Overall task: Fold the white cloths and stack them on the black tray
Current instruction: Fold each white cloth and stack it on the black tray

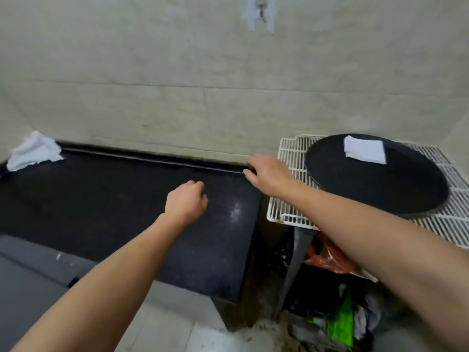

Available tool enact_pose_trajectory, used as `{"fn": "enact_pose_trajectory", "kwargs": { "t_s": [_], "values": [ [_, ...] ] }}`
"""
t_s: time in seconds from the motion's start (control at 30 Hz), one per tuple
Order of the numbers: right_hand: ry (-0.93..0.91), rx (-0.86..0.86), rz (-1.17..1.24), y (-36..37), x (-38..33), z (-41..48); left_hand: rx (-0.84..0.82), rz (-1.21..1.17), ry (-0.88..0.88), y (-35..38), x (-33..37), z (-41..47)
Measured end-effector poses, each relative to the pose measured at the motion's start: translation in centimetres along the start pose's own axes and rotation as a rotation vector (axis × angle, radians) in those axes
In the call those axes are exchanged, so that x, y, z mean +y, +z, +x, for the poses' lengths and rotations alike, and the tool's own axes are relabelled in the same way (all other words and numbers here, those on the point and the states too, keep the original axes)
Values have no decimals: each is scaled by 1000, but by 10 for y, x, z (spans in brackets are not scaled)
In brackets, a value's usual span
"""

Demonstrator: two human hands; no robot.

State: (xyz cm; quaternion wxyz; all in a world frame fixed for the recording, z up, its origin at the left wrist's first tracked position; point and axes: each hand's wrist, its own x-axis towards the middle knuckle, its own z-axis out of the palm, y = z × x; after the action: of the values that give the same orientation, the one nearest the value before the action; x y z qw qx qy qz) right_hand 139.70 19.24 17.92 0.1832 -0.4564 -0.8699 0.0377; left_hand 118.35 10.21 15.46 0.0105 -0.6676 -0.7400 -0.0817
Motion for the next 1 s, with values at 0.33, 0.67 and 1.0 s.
{"fn": "enact_pose_trajectory", "kwargs": {
  "t_s": [0.33, 0.67, 1.0],
  "values": [
    [-344, -153, 0, 85, -232, 53, 8, 94, -389, -36, -215, -138],
    [-561, -257, 77, 176, -497, 114, -50, 164, -652, -81, -457, -248],
    [-679, -372, 66, 274, -635, 197, -125, 93, -783, -57, -608, -260]
  ]
}}
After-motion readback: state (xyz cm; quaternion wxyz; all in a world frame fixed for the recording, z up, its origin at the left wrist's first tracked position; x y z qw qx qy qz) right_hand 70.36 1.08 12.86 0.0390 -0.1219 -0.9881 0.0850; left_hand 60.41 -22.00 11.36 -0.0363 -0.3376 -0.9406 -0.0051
